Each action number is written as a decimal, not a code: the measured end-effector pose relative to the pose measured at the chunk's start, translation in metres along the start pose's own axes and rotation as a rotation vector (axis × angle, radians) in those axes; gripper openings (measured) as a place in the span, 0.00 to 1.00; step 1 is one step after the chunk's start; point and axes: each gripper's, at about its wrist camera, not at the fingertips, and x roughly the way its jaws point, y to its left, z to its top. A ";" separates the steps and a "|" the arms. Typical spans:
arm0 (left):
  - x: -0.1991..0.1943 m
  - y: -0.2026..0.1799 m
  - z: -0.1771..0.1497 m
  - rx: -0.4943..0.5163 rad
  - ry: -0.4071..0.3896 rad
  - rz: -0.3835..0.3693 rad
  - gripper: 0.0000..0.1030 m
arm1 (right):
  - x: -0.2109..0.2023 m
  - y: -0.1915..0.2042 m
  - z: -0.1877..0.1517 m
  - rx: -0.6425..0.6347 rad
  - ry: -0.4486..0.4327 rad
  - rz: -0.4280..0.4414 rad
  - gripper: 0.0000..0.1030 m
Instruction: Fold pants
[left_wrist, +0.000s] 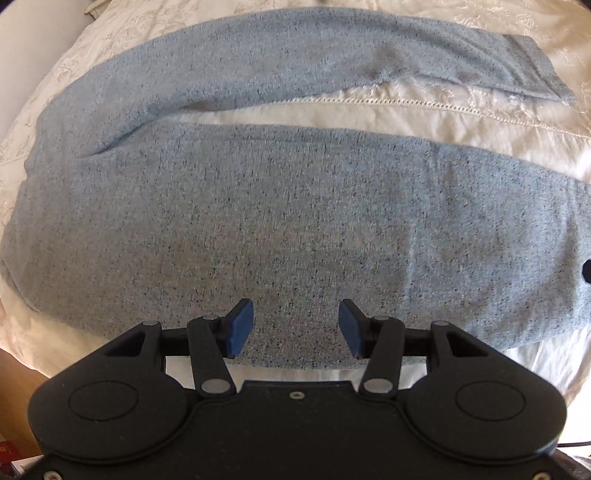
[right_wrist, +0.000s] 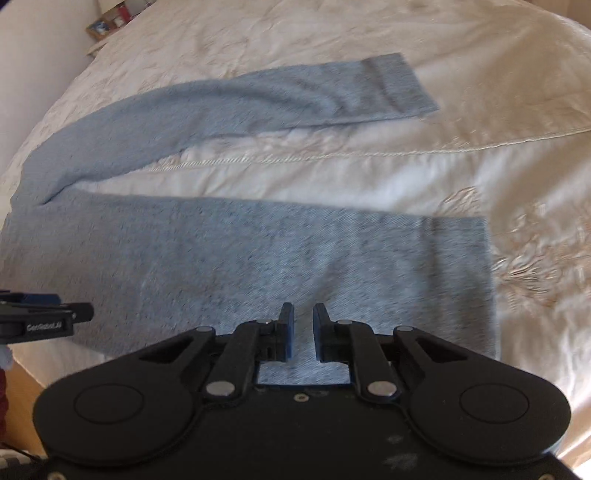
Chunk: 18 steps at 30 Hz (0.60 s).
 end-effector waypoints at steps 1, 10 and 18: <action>0.006 0.001 -0.002 -0.002 0.013 0.006 0.55 | 0.007 0.005 -0.005 -0.008 0.029 -0.012 0.10; 0.031 0.052 -0.018 -0.056 0.100 0.082 0.59 | 0.017 -0.052 -0.012 0.236 0.123 -0.197 0.10; 0.007 0.106 0.048 -0.069 -0.073 0.095 0.57 | -0.013 -0.004 0.043 0.274 -0.026 -0.140 0.13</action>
